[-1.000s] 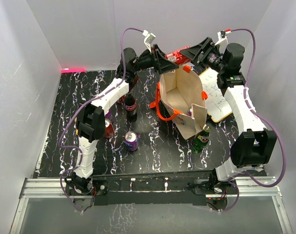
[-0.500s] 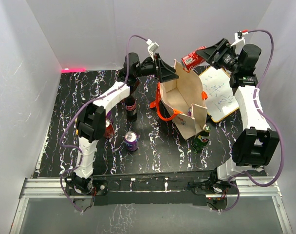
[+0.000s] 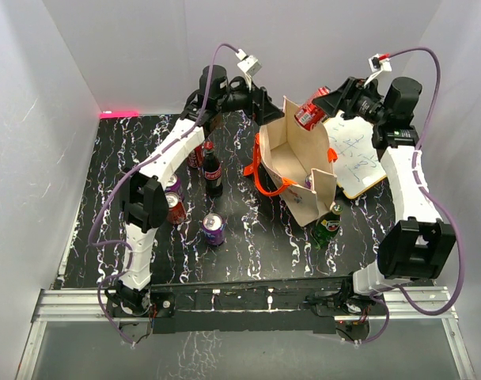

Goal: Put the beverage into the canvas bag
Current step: Place the drink in the canvas bag.

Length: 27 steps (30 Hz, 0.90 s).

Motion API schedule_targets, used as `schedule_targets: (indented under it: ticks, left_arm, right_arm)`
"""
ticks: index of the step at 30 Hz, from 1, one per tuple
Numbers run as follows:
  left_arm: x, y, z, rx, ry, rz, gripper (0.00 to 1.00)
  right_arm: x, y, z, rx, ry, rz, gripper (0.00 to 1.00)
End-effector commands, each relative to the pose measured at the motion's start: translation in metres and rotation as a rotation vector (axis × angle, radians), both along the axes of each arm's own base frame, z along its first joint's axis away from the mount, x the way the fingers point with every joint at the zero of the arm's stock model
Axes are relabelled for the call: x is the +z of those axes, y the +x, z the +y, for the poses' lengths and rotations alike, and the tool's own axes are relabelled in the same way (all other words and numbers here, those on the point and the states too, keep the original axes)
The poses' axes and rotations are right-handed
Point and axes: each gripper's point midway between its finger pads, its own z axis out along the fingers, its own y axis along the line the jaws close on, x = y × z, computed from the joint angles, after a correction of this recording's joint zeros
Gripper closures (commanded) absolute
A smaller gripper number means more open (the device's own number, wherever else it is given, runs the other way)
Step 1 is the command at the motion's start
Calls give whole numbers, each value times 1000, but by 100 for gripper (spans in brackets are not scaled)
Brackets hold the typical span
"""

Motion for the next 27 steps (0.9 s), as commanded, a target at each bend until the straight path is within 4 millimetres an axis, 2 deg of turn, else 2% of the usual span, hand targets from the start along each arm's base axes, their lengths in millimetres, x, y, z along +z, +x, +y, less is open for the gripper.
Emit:
schedule_targets:
  ticks: [1,8,12,17,21,25,27]
  left_arm:
    - [23,6,16,93,151,-213,8]
    - [-8,16,5,73,263,-292,10]
    - [-26,24,3,82,300,-292,18]
    - [-44,30,-5,77,316,-282,27]
    - [-54,29,-10,74,321,-259,41]
    - [-56,34,-5,131,330,-231,63]
    - [-57,33,-3,143,337,-226,67]
  right_arm:
    - [48,-21,-3,0,-171,-272,92]
    - [31,-25,5,40,-291,-302,92]
    - [17,-29,7,49,-362,-323,92]
    - [-7,-37,22,97,-462,-337,92]
    - [-29,-46,23,133,-568,-335,92]
    - [-43,-56,21,196,-653,-318,92]
    - [-46,-62,22,237,-676,-304,92]
